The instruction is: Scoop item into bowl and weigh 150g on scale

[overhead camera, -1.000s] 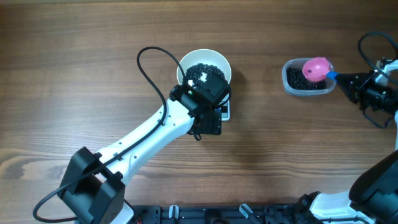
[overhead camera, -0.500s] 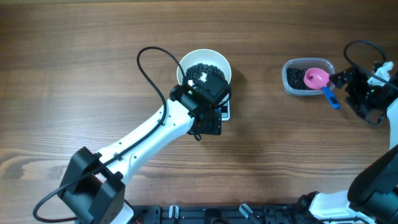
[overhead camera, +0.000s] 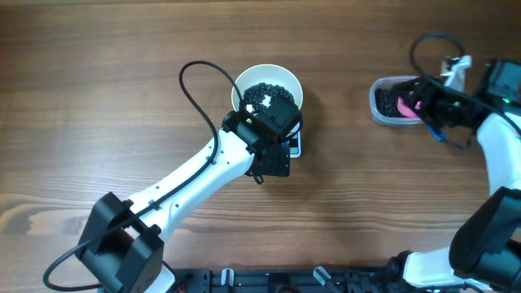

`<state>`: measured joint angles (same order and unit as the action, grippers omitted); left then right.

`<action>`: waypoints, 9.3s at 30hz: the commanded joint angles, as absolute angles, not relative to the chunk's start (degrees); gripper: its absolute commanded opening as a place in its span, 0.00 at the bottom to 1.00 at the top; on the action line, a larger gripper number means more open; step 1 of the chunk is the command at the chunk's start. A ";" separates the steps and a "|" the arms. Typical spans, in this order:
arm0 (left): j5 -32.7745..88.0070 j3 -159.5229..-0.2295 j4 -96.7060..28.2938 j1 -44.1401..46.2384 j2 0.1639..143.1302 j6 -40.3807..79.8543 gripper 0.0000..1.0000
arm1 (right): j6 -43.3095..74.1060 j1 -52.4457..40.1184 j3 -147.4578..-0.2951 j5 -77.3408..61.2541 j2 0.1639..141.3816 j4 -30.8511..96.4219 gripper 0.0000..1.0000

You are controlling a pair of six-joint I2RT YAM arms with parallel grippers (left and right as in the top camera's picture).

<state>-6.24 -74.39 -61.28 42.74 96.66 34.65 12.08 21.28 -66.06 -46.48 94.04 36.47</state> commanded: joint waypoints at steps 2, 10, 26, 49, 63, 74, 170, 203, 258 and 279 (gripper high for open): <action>-7.38 -74.04 -61.30 42.63 97.10 35.20 1.00 | 11.55 19.14 -66.11 -41.67 93.32 43.72 0.29; -7.38 -74.04 -61.30 42.63 97.10 35.20 1.00 | 5.98 20.21 -66.11 -7.14 93.32 53.69 0.39; -7.38 -74.04 -61.32 42.63 97.10 35.20 1.00 | 12.19 19.77 -66.11 -39.20 93.32 42.28 0.68; -7.38 -74.04 -61.30 42.63 97.10 35.20 1.00 | 7.66 19.73 -69.84 -21.32 82.24 40.66 1.00; -7.38 -74.04 -61.30 42.63 97.10 35.18 1.00 | -8.29 18.72 -69.84 -22.55 76.51 33.15 1.00; -7.38 -74.04 -61.30 42.63 97.10 35.20 1.00 | -13.34 10.66 -67.70 -24.08 52.93 21.45 1.00; -7.38 -74.04 -61.30 42.63 97.10 35.18 1.00 | 0.03 -5.80 -0.34 -5.74 0.27 -0.25 1.00; -7.38 -74.04 -61.30 42.63 97.10 35.20 1.00 | 0.05 -5.80 -0.34 -5.76 0.27 -0.25 1.00; -18.94 -29.85 4.36 13.80 18.37 50.39 1.00 | 0.05 -5.80 -0.34 -5.76 0.27 -0.25 1.00; -15.88 -15.90 10.13 9.08 0.19 57.67 1.00 | 0.03 -5.80 -0.34 -5.74 0.27 -0.25 1.00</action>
<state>-17.67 -17.72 8.23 9.56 0.78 58.67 -1.06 -5.50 -0.36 -6.96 0.78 0.01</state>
